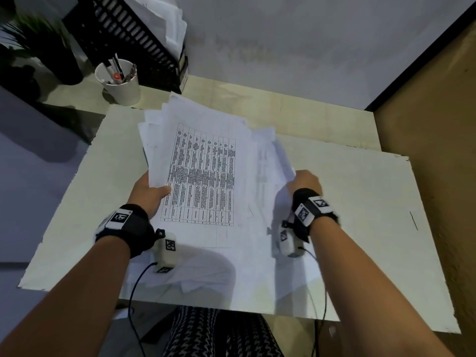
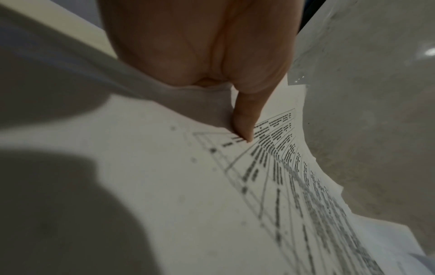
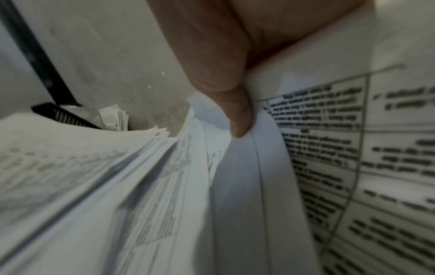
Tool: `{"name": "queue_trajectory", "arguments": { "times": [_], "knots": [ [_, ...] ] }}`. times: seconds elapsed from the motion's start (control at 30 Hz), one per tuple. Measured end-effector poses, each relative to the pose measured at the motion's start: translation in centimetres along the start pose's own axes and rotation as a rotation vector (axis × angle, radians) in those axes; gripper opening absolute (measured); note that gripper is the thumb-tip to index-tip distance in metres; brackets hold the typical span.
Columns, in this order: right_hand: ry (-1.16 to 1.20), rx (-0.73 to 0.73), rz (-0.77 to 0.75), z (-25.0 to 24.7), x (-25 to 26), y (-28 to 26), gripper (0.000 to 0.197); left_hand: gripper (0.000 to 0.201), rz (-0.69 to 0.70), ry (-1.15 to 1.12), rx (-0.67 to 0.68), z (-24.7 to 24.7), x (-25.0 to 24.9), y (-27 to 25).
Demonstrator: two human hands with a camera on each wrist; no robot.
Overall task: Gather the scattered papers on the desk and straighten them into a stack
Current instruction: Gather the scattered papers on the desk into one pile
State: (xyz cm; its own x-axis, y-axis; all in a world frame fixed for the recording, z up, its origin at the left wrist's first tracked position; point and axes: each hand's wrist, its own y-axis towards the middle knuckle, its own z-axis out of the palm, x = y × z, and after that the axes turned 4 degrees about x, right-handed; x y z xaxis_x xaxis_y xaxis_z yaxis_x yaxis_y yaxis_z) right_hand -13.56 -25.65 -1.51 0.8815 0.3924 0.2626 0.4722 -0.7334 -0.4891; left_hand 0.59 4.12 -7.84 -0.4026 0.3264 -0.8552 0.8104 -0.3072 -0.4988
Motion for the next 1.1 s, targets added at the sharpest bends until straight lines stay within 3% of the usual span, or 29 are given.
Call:
{"name": "queue_trajectory", "arguments": {
  "times": [0.1,0.23,0.4,0.6,0.77,0.93,1.03,1.1],
  "knots": [
    [-0.161,-0.123,-0.014,-3.7,-1.6,0.8,0.028,0.050,0.025,0.037,0.003,1.1,-0.8,0.0],
    [-0.299,-0.160,-0.047,-8.0,-2.4,1.3,0.027,0.050,0.032,0.162,0.016,3.2,-1.5,-0.2],
    [-0.265,-0.159,-0.003,-11.8,-2.7,1.2,0.029,0.050,0.011,0.238,0.027,5.2,-1.7,-0.2],
    [-0.253,-0.489,0.035,-14.5,-2.8,-0.2,0.029,0.051,-0.038,0.297,0.001,6.3,-1.8,-0.1],
    [-0.229,-0.687,-0.101,-16.4,-1.0,-1.6,0.036,0.049,-0.065,0.331,-0.009,6.3,-2.2,-0.5],
    [-0.084,-0.797,-0.246,-18.9,1.4,-3.8,0.031,0.047,-0.107,0.356,-0.002,6.3,-3.2,-1.1],
    [0.051,-0.849,-0.350,-20.3,2.5,-5.4,0.030,0.061,-0.141,0.356,0.036,6.2,-4.0,-1.8],
    [0.116,-0.864,-0.456,-21.2,3.3,-6.5,0.037,0.081,-0.184,0.315,0.076,6.0,-4.3,-2.2]
  ]
}}
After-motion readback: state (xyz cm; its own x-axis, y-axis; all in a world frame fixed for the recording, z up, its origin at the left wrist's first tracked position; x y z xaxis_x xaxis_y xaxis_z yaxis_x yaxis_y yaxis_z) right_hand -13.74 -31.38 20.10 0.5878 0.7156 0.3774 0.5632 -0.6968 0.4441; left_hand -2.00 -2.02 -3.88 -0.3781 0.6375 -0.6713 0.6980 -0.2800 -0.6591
